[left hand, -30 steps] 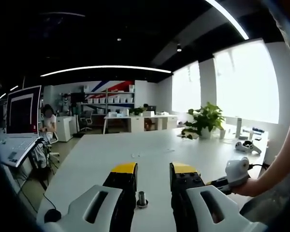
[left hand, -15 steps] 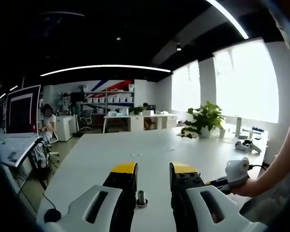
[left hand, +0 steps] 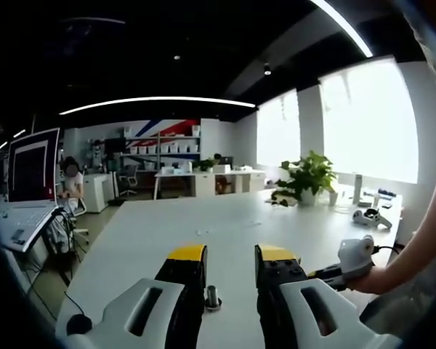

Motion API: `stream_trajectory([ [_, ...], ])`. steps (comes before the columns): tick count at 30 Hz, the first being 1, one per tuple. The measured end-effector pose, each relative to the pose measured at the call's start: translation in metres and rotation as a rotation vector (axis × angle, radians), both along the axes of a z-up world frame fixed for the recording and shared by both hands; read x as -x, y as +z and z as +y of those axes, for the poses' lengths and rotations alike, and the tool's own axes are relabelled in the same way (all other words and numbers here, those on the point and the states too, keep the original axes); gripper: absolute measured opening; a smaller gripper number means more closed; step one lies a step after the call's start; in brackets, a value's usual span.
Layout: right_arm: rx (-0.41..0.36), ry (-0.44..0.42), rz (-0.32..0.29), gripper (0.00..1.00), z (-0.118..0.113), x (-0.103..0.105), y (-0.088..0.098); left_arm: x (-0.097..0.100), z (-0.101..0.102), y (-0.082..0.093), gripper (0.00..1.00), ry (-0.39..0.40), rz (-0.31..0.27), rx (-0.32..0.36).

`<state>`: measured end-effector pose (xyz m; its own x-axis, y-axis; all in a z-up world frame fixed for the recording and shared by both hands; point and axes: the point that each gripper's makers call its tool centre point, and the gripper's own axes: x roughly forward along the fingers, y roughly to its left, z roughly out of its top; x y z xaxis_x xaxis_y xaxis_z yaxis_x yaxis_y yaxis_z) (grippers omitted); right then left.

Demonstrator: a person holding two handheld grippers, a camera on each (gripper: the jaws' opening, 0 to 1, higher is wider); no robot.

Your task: Place the washer onto the threaded stud by aligning its center hole with the stud, sliding it down to the base, and recovering from edge contact or off-axis alignment until the washer reaches the visible bottom stop.

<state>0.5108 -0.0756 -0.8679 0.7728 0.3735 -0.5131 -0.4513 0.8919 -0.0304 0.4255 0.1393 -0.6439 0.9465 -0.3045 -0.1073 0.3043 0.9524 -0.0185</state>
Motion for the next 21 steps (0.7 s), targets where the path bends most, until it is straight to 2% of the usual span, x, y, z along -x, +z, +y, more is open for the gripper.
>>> stream_trajectory([
  [21, 0.014, -0.022, 0.011, 0.13, -0.0088, 0.0005, 0.0024, 0.0006, -0.0017, 0.001, 0.24, -0.003, -0.004, -0.007],
])
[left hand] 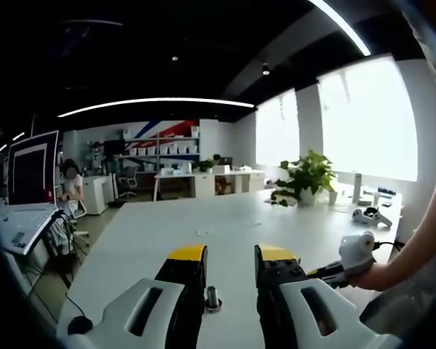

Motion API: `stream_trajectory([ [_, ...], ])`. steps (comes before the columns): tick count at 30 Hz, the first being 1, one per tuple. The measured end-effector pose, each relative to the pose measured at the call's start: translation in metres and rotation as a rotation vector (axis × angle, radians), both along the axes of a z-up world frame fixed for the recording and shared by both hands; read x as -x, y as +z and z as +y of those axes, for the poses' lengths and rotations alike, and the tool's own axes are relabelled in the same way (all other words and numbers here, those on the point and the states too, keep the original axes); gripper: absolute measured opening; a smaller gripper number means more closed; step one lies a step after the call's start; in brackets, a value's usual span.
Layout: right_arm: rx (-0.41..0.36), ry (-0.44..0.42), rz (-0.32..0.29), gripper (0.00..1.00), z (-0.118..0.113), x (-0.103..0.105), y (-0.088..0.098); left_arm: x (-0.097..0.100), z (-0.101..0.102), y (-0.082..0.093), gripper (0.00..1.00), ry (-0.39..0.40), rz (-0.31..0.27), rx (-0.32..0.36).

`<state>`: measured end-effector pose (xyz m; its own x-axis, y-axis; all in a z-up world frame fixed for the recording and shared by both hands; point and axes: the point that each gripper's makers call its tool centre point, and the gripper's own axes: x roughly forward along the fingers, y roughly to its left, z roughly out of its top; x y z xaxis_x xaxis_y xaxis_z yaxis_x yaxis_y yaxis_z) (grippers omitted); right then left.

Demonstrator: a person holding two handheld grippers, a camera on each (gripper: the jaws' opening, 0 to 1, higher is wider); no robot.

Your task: Place the washer onto the threaded stud by aligning its center hole with the stud, sliding it down to the base, and recovering from edge contact or off-axis alignment until the washer reaches the visible bottom stop.

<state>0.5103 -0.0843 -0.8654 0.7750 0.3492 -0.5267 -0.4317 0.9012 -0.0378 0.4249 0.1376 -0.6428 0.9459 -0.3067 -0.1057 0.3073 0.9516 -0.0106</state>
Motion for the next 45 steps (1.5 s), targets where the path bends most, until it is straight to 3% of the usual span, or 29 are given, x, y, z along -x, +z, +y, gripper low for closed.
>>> stream_trajectory([
  [31, 0.016, 0.0, -0.04, 0.13, -0.005, -0.002, 0.03, 0.0, 0.0, 0.003, 0.24, -0.001, -0.011, 0.003],
  [45, 0.03, -0.004, -0.09, 0.13, -0.01, -0.01, 0.062, 0.0, -0.002, 0.005, 0.24, -0.008, -0.018, 0.006],
])
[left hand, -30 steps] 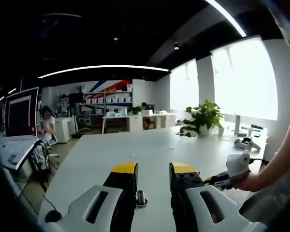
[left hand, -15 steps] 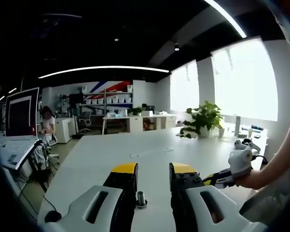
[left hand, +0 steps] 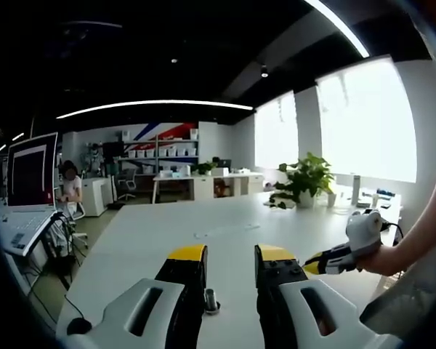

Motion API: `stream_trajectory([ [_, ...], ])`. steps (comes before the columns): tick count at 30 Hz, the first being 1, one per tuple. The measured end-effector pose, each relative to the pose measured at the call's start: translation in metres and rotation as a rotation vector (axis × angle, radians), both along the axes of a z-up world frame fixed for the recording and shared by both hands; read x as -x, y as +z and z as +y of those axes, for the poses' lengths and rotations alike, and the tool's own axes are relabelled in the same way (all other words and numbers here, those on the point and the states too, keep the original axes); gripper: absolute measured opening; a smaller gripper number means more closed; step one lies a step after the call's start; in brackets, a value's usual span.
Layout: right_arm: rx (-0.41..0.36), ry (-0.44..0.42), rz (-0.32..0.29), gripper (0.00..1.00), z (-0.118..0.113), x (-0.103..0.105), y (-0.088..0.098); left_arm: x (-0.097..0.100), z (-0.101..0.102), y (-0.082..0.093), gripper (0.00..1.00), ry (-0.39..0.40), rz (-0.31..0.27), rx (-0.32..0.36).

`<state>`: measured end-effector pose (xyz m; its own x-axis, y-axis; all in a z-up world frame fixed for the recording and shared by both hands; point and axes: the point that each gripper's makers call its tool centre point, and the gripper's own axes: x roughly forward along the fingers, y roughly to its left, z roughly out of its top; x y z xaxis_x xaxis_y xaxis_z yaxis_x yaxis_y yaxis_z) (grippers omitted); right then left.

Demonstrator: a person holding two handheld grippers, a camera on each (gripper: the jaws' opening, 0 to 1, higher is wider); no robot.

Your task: Place the washer onto the threaded stud by aligning its center hole with the stud, sliding it down to the base, and recovering from edge contact or off-axis alignment until the washer reaches the visible bottom stop.

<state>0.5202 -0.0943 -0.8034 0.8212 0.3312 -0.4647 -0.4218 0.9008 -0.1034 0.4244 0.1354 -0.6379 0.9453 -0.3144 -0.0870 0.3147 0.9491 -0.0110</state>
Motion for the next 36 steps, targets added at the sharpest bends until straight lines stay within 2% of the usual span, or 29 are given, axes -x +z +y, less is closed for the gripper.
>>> stream_trajectory([
  [8, 0.009, 0.007, -0.025, 0.13, 0.001, -0.01, 0.018, 0.0, 0.003, 0.003, 0.24, 0.008, -0.01, 0.01],
  [12, 0.013, 0.012, -0.028, 0.13, 0.001, -0.015, 0.02, 0.0, 0.004, 0.004, 0.24, 0.012, -0.016, 0.014],
  [28, 0.051, 0.038, 0.017, 0.13, 0.002, -0.028, 0.005, -0.001, 0.007, 0.005, 0.24, 0.019, -0.017, 0.023],
  [36, 0.069, 0.053, 0.045, 0.13, 0.006, -0.025, -0.003, -0.002, 0.007, 0.006, 0.24, 0.018, -0.02, 0.027],
])
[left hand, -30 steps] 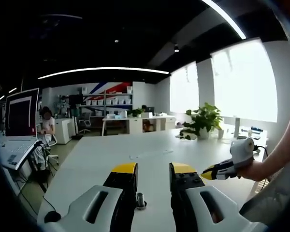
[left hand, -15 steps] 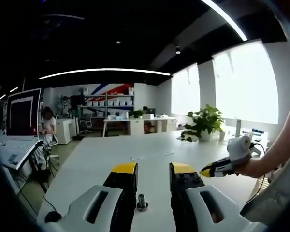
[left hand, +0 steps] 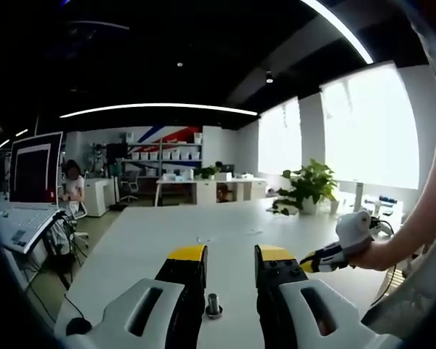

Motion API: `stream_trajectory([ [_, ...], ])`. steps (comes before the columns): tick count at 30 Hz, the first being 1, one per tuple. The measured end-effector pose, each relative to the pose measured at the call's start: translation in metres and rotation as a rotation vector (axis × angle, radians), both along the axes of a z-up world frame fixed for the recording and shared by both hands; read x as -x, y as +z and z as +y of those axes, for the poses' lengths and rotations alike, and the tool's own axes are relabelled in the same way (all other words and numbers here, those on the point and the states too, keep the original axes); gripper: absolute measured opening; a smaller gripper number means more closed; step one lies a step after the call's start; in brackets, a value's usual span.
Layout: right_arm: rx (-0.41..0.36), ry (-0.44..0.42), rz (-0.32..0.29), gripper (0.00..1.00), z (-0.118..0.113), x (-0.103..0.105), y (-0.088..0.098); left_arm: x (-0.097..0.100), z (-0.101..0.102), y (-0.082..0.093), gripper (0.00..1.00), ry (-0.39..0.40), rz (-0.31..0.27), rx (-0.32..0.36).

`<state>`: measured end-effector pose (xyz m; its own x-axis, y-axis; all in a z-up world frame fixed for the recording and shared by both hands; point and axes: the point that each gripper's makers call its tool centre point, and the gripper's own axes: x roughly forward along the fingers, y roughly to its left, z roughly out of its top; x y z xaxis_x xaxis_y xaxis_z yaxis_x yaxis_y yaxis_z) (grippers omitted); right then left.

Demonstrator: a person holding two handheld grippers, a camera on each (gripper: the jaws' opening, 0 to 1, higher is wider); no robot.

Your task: Place the washer onto the threaded stud by aligning its center hole with the stud, sliding it down to the base, and recovering from edge contact or off-axis alignment until the washer reaches the visible bottom stop.

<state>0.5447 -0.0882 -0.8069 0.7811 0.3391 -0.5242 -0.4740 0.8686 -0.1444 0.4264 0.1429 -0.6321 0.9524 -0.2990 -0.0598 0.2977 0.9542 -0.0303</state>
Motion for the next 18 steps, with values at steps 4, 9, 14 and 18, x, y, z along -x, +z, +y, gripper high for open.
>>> stream_trajectory([
  [4, -0.002, 0.0, -0.005, 0.13, 0.0003, -0.0012, 0.0005, -0.0005, 0.0016, -0.0004, 0.24, 0.002, 0.001, 0.001],
  [9, -0.004, -0.005, 0.002, 0.13, 0.0001, -0.0045, -0.0011, -0.0007, 0.0021, -0.0004, 0.24, 0.004, 0.002, 0.002],
  [14, -0.006, -0.012, 0.002, 0.13, 0.0004, -0.0003, -0.0008, -0.0003, 0.0005, 0.0005, 0.24, 0.0, 0.001, 0.005],
  [18, -0.005, -0.021, 0.001, 0.13, -0.0024, 0.0009, -0.0011, -0.0008, 0.0009, -0.0002, 0.24, 0.0, 0.003, 0.005],
])
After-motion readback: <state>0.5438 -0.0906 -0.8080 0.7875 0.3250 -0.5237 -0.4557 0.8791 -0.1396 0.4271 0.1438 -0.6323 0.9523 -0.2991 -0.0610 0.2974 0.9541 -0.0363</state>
